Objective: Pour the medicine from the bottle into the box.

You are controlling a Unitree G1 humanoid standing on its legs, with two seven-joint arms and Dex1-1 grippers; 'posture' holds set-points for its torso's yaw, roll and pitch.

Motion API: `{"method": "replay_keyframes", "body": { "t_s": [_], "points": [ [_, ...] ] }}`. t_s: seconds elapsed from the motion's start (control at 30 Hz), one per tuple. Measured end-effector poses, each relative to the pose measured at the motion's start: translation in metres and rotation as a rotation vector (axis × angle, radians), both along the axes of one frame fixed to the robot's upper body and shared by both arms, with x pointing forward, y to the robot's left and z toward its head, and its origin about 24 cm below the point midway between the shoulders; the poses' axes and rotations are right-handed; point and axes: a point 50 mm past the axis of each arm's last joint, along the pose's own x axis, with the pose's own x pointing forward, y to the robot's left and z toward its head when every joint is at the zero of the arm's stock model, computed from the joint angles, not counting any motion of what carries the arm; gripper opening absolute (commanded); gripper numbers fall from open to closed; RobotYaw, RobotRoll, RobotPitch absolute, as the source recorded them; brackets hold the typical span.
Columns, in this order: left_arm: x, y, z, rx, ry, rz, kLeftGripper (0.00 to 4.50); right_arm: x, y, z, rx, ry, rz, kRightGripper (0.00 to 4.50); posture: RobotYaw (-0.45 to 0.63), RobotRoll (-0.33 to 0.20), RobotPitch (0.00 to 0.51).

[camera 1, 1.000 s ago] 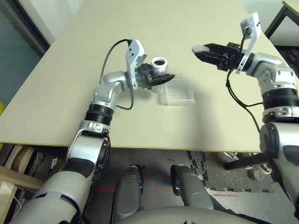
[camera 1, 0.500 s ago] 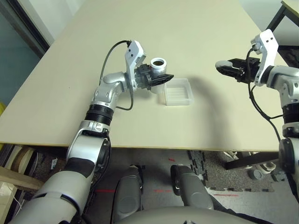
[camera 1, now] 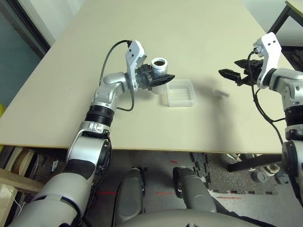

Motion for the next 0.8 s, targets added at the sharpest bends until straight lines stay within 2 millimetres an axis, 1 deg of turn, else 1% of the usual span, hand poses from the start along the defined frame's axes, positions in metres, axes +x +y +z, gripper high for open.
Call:
{"method": "replay_keyframes", "body": {
  "t_s": [0.13, 0.27, 0.4, 0.53, 0.8],
  "points": [
    [0.002, 0.004, -0.004, 0.016, 0.008, 0.022, 2.63, -0.005, 0.005, -0.002, 0.007, 0.006, 0.081, 4.5, -0.17, 0.0, 0.142],
    [0.005, 0.007, -0.006, 0.031, 0.008, 0.049, 2.63, -0.014, 0.008, -0.012, 0.008, 0.049, 0.181, 4.5, -0.17, 0.0, 0.142],
    [0.006, 0.008, -0.006, 0.033, -0.001, 0.056, 2.63, -0.017, 0.004, -0.012, -0.003, 0.058, 0.197, 4.5, -0.17, 0.0, 0.142],
    [0.007, 0.007, -0.003, 0.033, -0.013, 0.057, 2.63, -0.017, 0.005, -0.011, -0.005, 0.055, 0.2, 4.5, -0.17, 0.0, 0.141],
    [0.01, 0.01, -0.003, 0.061, -0.028, 0.086, 2.63, -0.019, 0.005, -0.012, 0.005, 0.057, 0.224, 4.5, -0.17, 0.0, 0.141]
  ]
}}
